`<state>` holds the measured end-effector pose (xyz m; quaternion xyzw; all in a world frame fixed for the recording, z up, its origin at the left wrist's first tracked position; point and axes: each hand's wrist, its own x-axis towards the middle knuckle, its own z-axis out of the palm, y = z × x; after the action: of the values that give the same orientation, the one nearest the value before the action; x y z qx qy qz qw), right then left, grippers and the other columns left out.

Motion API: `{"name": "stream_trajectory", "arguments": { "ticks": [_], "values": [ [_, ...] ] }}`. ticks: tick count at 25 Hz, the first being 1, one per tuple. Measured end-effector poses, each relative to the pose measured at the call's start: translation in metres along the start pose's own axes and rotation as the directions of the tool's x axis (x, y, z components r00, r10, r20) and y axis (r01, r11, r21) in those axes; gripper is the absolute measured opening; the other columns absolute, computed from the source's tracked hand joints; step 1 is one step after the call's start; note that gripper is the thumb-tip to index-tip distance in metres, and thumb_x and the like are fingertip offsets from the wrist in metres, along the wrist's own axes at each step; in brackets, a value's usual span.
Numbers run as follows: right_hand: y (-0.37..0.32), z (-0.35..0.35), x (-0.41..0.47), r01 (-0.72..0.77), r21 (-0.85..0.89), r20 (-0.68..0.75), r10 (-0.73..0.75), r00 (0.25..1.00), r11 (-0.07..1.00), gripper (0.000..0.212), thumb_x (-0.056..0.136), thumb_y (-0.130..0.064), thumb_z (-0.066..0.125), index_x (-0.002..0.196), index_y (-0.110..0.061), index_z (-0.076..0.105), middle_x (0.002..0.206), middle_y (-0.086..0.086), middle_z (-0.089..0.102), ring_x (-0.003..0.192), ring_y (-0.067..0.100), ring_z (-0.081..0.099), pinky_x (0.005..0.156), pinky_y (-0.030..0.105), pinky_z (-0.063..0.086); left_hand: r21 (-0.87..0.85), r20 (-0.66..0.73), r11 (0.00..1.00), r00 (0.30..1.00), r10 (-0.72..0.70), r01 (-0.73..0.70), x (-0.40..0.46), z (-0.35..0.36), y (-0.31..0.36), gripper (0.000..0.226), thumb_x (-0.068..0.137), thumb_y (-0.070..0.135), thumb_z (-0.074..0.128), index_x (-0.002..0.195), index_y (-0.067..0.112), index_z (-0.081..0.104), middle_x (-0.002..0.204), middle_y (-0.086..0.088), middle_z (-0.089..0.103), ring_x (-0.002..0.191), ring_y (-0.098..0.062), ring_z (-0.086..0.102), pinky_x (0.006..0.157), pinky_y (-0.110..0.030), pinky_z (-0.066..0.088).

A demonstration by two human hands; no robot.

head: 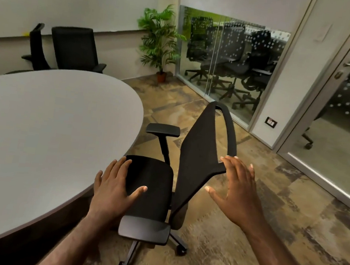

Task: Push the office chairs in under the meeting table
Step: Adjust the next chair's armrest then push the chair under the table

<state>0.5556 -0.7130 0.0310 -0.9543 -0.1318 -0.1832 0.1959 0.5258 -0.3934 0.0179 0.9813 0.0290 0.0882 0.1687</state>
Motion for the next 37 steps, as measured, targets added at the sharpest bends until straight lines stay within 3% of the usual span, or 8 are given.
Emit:
{"name": "stream_trajectory", "arguments": {
  "ticks": [6,10,16,28,37],
  "values": [
    [0.085,-0.030,0.035,0.031,0.035,0.004,-0.032,0.999,0.999,0.084,0.084,-0.052,0.065,0.150,-0.020,0.024,0.155,0.002,0.027,0.146,0.017,0.011,0.119,0.050,0.002,-0.059,-0.109,0.998,0.994,-0.003,-0.003,0.053,0.014,0.092,0.089,0.077,0.076,0.039,0.149,0.023,0.030,0.158,0.001,0.028,0.147,-0.019,0.017,0.118,-0.053,0.017],
    [0.138,-0.054,0.064,0.059,0.064,0.032,-0.061,0.998,0.996,0.081,0.087,-0.054,0.059,0.151,-0.021,0.021,0.157,-0.001,0.022,0.146,0.013,0.006,0.120,0.046,-0.001,-0.109,-0.181,0.994,0.984,-0.003,-0.017,0.085,0.024,0.159,0.081,0.082,0.069,0.049,0.147,0.023,0.033,0.156,-0.001,0.032,0.145,-0.020,0.022,0.116,-0.053,0.022],
    [0.192,-0.073,0.114,0.076,0.169,0.025,-0.082,0.996,0.983,0.081,0.089,-0.051,0.058,0.152,-0.023,0.017,0.160,-0.006,0.013,0.146,0.009,0.007,0.115,0.032,0.018,-0.206,-0.186,0.976,0.982,0.030,-0.069,0.142,0.032,0.222,0.087,0.079,0.071,0.044,0.150,0.022,0.028,0.158,-0.002,0.028,0.145,-0.020,0.023,0.116,-0.048,0.028],
    [0.249,-0.023,0.279,0.213,0.147,0.054,-0.223,0.973,0.966,0.078,0.090,-0.058,0.051,0.151,-0.026,0.016,0.159,-0.007,0.015,0.145,0.008,0.011,0.115,0.034,0.023,-0.259,-0.266,0.966,0.962,-0.065,-0.006,0.295,0.069,0.233,0.079,0.083,0.066,0.053,0.148,0.032,0.024,0.157,0.001,0.029,0.143,-0.020,0.028,0.109,-0.050,0.036],
    [0.258,0.034,0.408,0.301,0.305,0.058,-0.333,0.941,0.904,0.074,0.091,-0.058,0.051,0.150,-0.024,0.021,0.157,-0.007,0.021,0.143,0.008,0.018,0.114,0.038,0.026,-0.263,-0.301,0.954,0.927,-0.223,0.144,0.374,0.074,0.223,0.081,0.080,0.069,0.052,0.147,0.030,0.028,0.153,0.000,0.036,0.137,-0.021,0.035,0.106,-0.046,0.039]
  ]
}}
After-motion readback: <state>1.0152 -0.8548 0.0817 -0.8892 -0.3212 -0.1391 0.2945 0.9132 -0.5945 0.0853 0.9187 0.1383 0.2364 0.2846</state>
